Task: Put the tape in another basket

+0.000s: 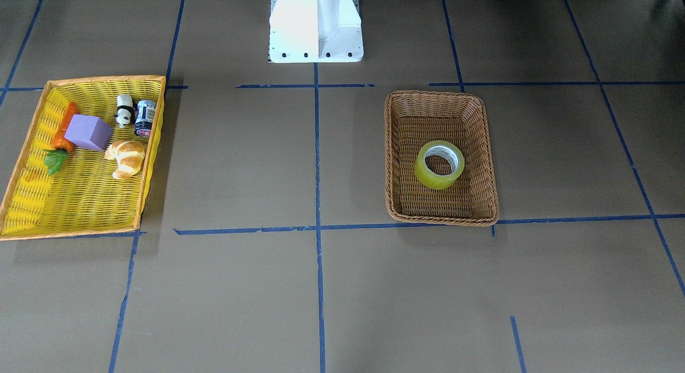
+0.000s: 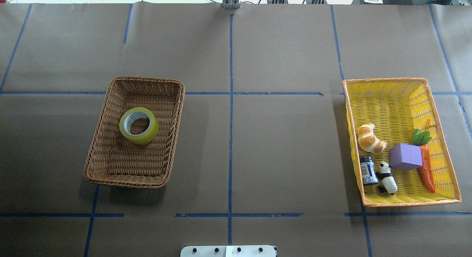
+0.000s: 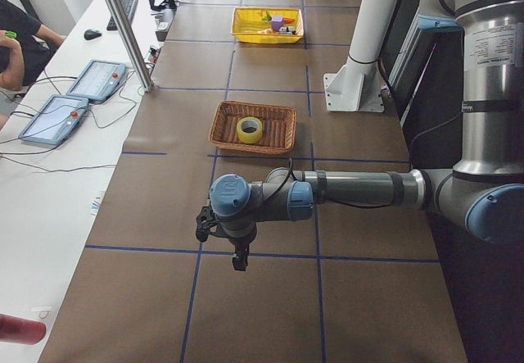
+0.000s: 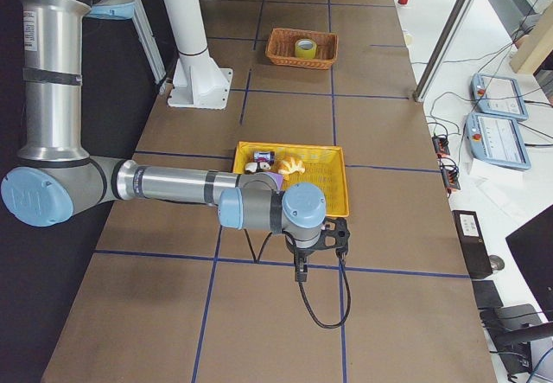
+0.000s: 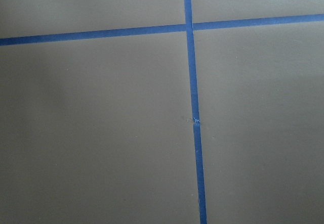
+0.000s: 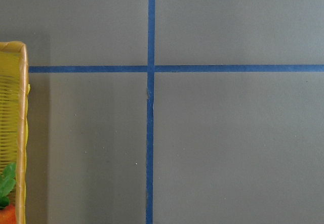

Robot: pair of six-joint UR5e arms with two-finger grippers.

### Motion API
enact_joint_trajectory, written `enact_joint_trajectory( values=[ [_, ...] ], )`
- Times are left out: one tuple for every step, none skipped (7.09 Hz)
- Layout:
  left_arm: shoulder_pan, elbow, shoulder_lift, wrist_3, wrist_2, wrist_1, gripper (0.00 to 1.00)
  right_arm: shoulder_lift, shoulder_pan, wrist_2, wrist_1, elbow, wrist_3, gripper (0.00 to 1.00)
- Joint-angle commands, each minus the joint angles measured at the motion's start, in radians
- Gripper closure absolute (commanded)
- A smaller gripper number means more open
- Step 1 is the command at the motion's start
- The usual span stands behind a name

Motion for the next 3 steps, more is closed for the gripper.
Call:
enact_joint_trajectory(
  values=[
    [0.000,0.001,0.002,0.001,0.000,-0.001,0.00,-0.003,0.000,0.002,0.001,0.003,0.000,0.00],
    [0.000,0.000,0.000,0.001,0.000,-0.001,0.00,-0.003,0.001,0.003,0.002,0.003,0.001,0.00],
    [0.000,0.000,-0.002,0.001,0.000,-0.001,0.00,-0.003,0.000,0.005,0.002,0.005,0.001,0.00]
  ],
)
